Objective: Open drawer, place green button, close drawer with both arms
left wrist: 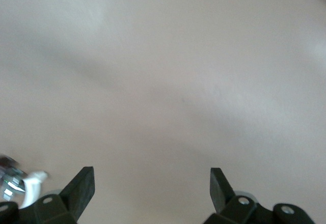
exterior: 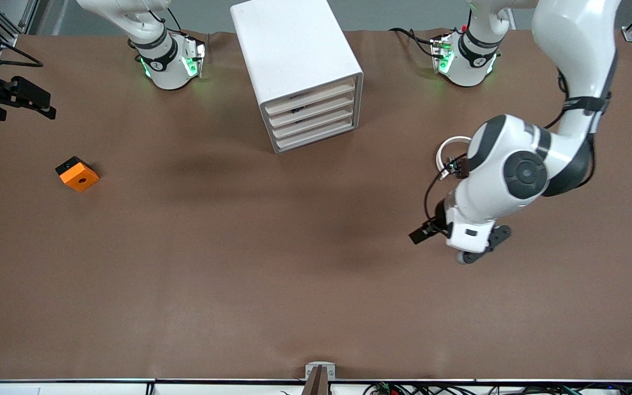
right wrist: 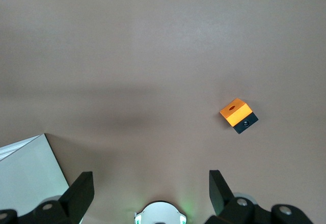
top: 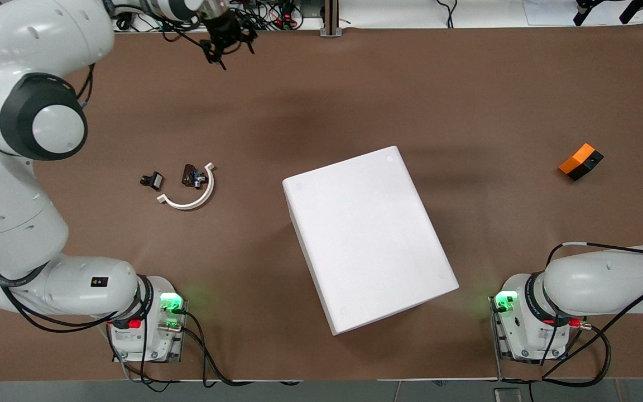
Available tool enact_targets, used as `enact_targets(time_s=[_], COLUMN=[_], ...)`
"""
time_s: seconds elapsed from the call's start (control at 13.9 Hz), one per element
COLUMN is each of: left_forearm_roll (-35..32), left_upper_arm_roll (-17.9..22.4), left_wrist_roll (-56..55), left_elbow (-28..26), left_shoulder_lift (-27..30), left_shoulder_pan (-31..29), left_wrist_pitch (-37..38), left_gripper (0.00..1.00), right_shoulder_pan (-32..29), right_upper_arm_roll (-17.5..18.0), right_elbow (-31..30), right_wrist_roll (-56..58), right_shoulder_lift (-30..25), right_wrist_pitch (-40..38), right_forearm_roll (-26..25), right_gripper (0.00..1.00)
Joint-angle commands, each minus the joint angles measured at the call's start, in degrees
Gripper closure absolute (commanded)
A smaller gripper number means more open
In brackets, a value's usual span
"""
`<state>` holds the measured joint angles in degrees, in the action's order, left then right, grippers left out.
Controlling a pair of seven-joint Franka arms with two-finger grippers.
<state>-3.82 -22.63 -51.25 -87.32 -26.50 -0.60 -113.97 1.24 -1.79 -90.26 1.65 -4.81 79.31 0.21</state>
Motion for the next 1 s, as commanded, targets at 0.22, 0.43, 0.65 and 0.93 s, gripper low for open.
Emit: enact_targets(time_s=[0.22, 0.43, 0.65, 0.93], left_forearm_roll=[-1.0, -0.6, 0.1, 0.1], left_upper_arm_roll=[-0.2, 0.9, 8.0, 12.4], left_wrist_roll=[9.9, 22.1, 29.7, 32.3], left_elbow=[-0.6, -2.0, -6.9, -9.5], left_shoulder_lift=[12.1, 17.4, 24.6, 30.1], left_shoulder_pan=[-8.0, -10.8, -7.3, -3.8], left_wrist_pitch=[11.6, 13.9, 13.9, 16.4], left_gripper=[0.0, 0.0, 0.0, 0.0], right_shoulder_pan=[-0.8, -0.8, -1.0, -1.2], right_upper_arm_roll=[0.7, 0.7, 0.7, 0.5], right_elbow=[0.1, 0.2, 0.4, 0.6], right_wrist_roll=[-0.3, -0.3, -0.2, -0.2], right_shoulder_lift=[0.1, 0.2, 0.2, 0.2], right_wrist_pitch=[-0.7, -0.7, -1.2, -1.2], right_forearm_roll=[0.4, 0.4, 0.3, 0.0], right_gripper=[0.0, 0.0, 0.0, 0.0])
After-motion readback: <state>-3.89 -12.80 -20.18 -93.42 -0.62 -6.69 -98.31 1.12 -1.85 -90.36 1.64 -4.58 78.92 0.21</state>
